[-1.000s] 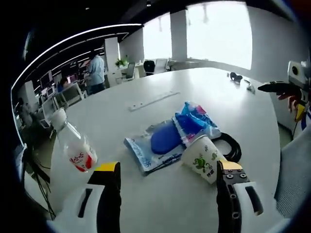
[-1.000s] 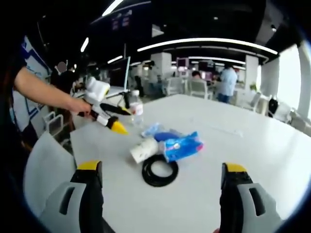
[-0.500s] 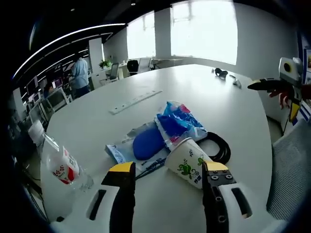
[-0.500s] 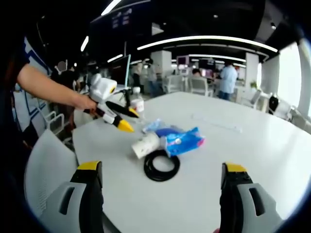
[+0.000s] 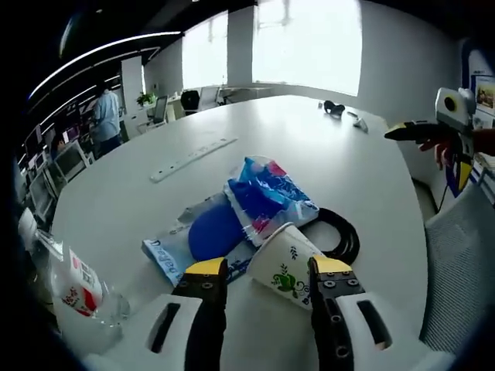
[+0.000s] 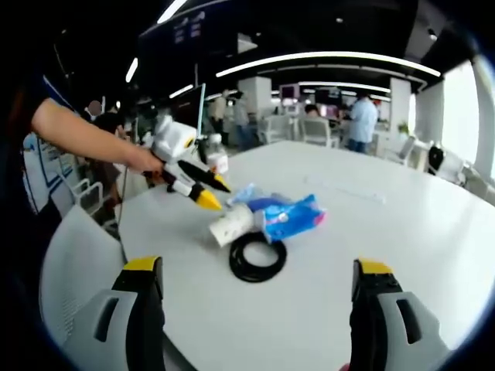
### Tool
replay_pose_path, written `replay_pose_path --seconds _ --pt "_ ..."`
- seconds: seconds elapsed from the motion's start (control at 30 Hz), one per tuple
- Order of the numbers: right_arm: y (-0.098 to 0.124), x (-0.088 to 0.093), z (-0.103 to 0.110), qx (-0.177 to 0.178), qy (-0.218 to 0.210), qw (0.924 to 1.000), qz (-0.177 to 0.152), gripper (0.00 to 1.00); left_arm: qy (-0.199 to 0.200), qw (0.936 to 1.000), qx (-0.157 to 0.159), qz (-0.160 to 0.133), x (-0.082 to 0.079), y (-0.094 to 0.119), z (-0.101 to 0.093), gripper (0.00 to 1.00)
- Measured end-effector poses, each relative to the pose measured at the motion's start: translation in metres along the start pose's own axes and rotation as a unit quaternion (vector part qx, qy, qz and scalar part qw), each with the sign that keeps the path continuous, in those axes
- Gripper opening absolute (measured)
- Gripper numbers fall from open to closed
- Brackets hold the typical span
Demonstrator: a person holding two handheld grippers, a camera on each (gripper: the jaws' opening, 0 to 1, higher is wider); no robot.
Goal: Arrange the tabletop items into an orderly group along one side of the table until the central work area is clear of visible clutter.
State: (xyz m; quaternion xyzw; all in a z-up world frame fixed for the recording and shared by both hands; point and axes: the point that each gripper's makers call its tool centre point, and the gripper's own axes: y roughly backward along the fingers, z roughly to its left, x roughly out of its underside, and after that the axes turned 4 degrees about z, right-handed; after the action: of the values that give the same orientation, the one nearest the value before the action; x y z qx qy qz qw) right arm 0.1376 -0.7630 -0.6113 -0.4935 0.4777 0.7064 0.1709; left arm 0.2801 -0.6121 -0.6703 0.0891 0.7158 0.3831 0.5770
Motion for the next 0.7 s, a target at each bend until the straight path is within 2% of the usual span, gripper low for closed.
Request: replay_pose_path --seconds 0.17,0.3,0.5,0.7 --pt "0.001 0.001 -0.005 0.002 -0.003 1.0 0.003 1.0 0.006 0.9996 0.029 0.005 -0.003 -0.01 -0.006 0.33" --pt "0.0 0.003 -0.009 0.005 -0.007 1.0 0.005 1.0 -0.003 0.9995 0.032 0.005 -0.007 -0.015 -0.004 0.32" --pt "0.0 0.006 -0.012 0.006 -0.016 0.9998 0.006 1.0 -0.008 0.9969 0.075 0.025 -0.008 -0.024 -0.012 0.25" --pt "0.0 0.006 -0.017 0.011 -0.024 0.9996 0.005 1.0 -0.003 0.9949 0.093 0.04 -0.007 -0.026 -0.012 0.2"
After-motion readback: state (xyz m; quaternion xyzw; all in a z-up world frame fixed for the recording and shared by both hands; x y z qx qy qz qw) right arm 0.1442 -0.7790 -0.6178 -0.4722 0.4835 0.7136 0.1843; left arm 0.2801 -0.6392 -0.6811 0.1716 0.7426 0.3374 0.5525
